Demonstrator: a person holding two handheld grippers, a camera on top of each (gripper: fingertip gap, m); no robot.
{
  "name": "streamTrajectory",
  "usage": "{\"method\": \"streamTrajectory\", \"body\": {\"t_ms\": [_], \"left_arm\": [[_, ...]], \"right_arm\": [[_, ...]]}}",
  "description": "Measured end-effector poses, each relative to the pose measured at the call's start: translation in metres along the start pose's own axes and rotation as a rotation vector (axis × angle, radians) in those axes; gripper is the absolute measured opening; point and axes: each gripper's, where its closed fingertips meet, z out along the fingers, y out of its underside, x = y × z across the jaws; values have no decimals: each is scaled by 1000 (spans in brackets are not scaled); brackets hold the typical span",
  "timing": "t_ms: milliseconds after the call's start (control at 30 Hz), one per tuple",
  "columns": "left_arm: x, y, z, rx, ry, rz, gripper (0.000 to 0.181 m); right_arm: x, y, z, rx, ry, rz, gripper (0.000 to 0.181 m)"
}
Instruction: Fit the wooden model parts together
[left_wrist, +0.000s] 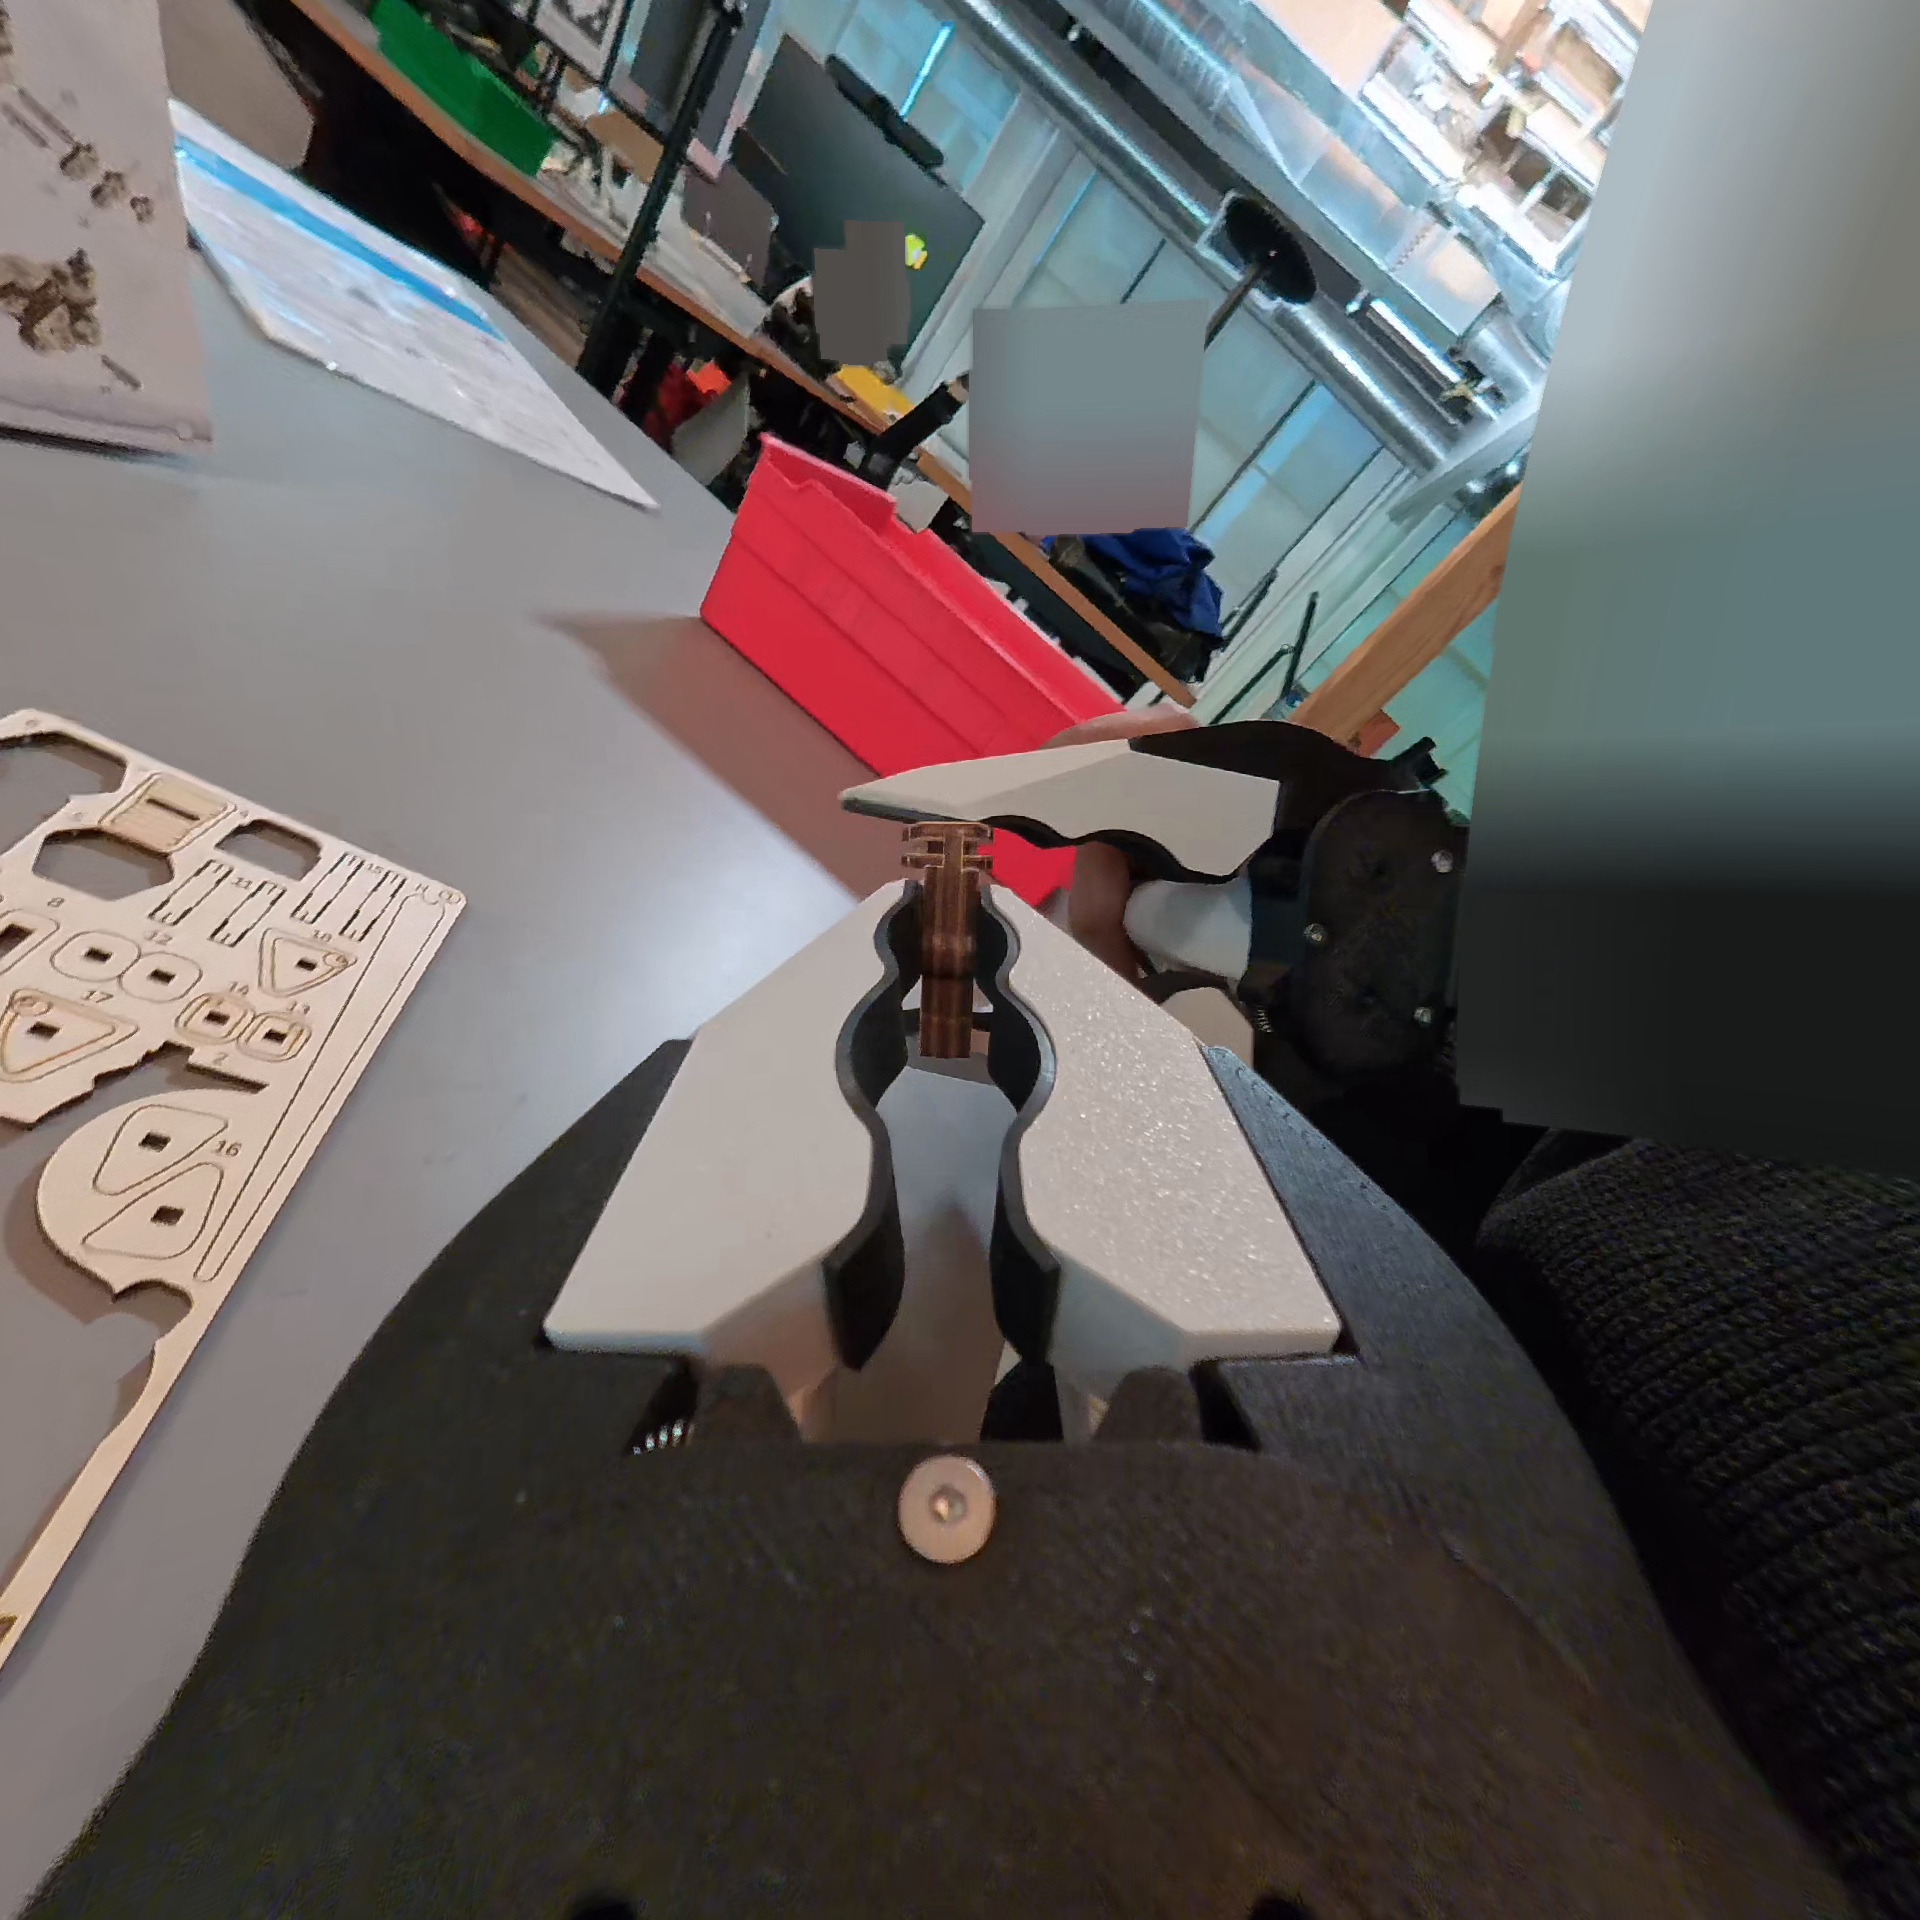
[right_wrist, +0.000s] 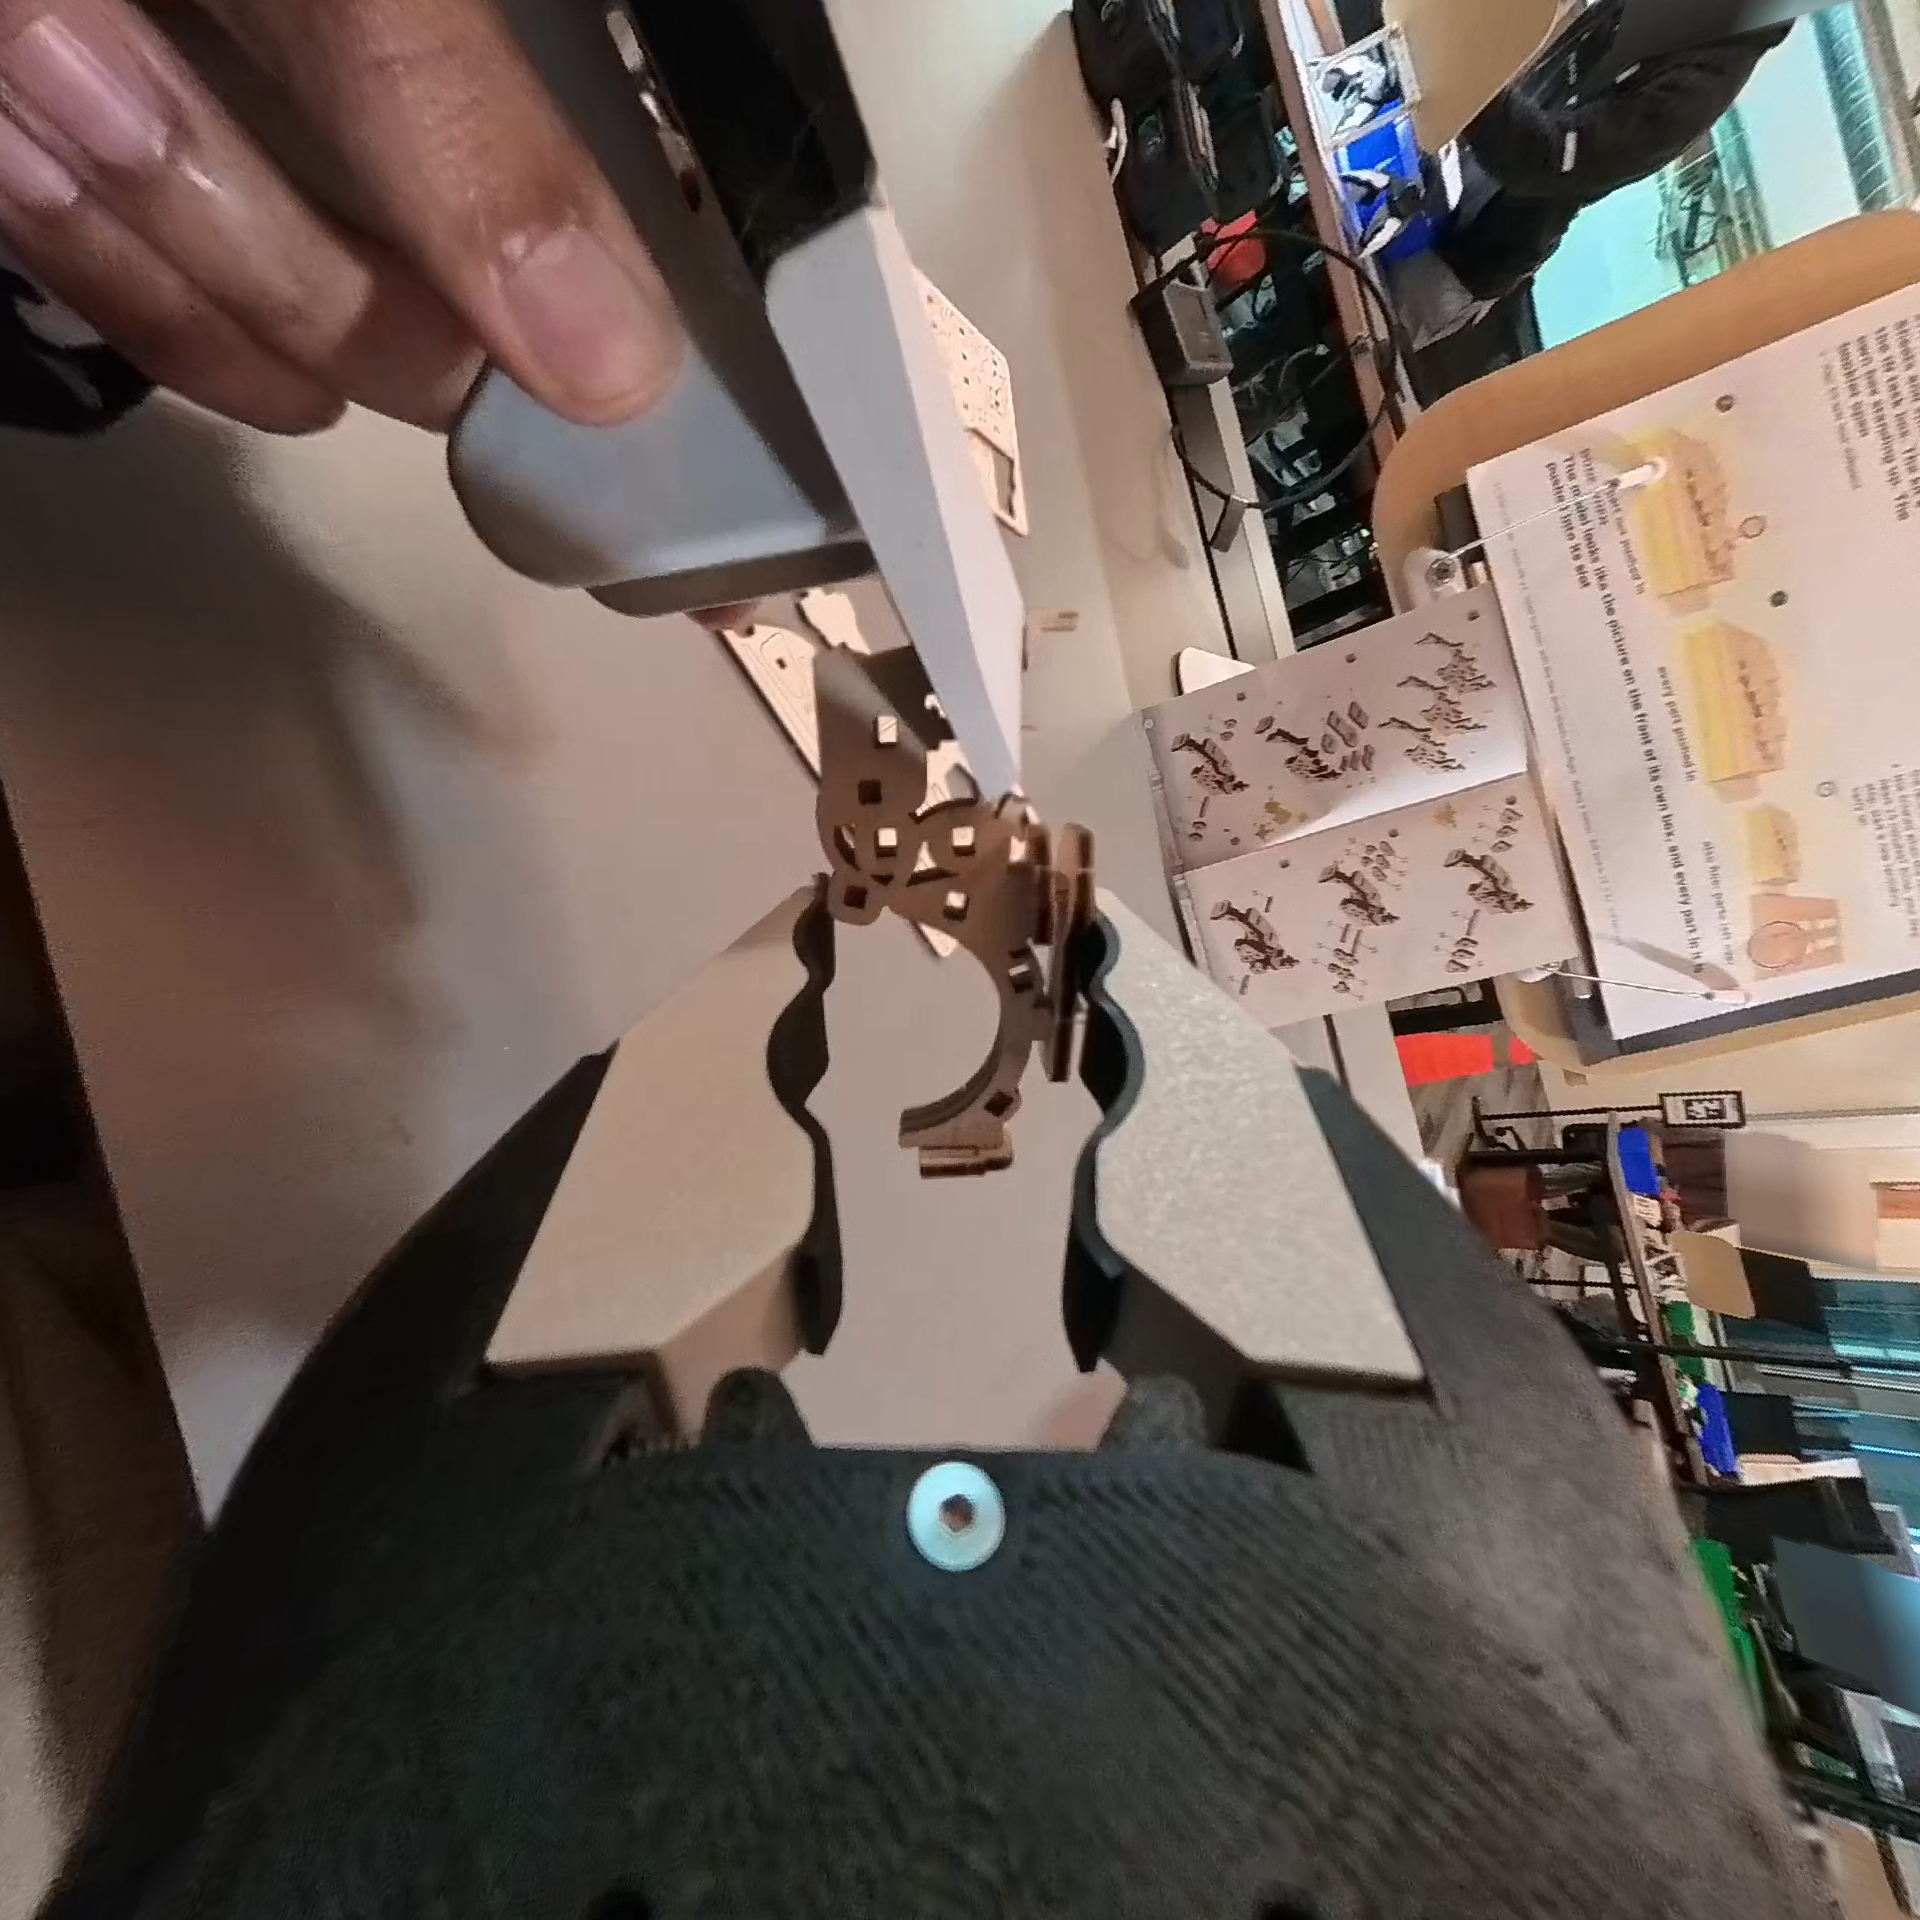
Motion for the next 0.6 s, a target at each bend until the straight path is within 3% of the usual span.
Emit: {"method": "streamTrajectory", "body": {"t_ms": [33,600], "left_arm": [[4,-1,0,7,17,7,6],[13,-4,0,10,8,114,6]], "right_arm": [[2,0,0,-3,12,-3,47],[7,-4,-4,-10,62,-82,48]]}}
